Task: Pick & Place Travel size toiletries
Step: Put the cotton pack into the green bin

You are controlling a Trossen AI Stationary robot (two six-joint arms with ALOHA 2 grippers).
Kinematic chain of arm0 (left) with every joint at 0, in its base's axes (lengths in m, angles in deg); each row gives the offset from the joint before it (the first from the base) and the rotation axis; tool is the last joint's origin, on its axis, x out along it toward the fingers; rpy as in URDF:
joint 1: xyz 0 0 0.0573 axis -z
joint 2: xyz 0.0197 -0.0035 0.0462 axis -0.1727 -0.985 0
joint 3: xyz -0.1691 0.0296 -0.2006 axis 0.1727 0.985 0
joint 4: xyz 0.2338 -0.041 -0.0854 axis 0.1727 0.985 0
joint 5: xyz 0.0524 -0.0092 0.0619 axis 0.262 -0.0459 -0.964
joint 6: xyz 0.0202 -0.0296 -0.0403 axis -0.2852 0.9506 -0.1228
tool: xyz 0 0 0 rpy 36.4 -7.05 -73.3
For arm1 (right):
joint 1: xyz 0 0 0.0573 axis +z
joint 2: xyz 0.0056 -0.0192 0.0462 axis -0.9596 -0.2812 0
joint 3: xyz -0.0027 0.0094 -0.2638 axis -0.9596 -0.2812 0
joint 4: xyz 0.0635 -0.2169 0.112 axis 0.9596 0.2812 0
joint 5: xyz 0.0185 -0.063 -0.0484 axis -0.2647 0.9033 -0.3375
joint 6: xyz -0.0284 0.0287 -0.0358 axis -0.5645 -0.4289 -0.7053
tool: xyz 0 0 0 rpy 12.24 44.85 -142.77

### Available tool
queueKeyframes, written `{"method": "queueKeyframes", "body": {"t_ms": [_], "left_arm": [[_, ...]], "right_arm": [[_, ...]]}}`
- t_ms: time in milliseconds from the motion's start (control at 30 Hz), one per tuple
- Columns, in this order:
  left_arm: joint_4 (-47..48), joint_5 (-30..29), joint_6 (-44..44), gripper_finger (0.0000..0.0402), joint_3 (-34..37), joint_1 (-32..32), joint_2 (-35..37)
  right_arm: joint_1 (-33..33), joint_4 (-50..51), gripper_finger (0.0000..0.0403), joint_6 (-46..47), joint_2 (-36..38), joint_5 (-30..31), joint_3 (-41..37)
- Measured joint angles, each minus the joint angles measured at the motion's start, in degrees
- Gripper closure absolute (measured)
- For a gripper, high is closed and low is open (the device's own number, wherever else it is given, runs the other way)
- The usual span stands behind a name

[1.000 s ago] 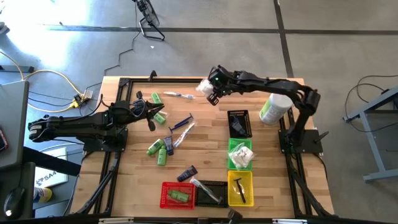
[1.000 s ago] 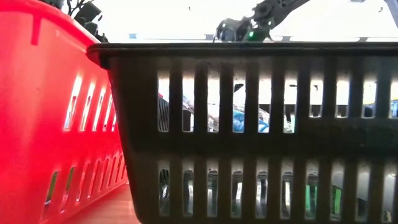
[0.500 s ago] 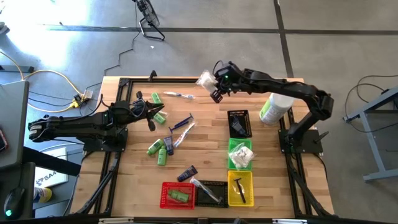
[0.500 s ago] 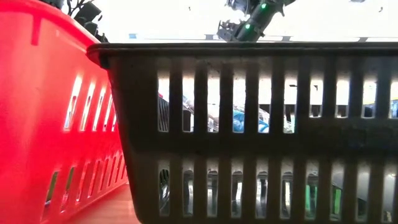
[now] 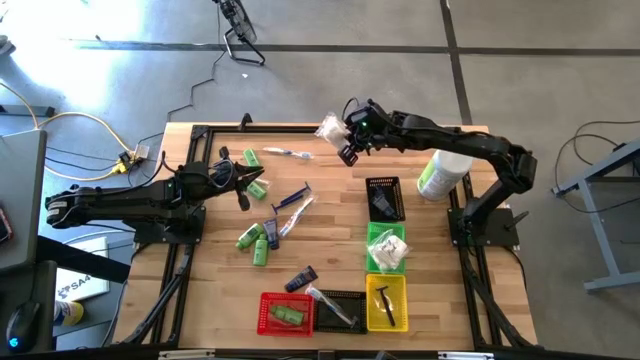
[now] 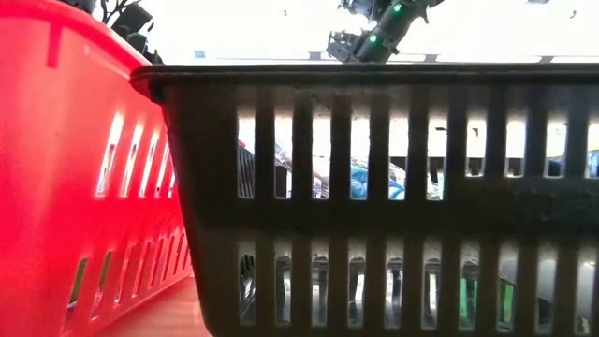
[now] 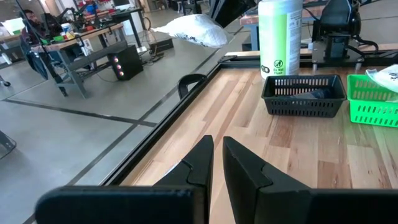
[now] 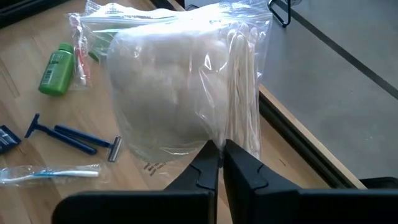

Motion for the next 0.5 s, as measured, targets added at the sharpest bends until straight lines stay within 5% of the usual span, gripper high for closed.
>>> {"method": "queueKeyframes", "body": {"t_ms": [500], "left_arm": [[0.01, -0.01, 0.00, 0.0371, 0.00, 0.01, 0.00]], "right_arm": [[6.07, 10.31, 0.0399, 4.95, 0.00, -0.07, 0.00]]}}
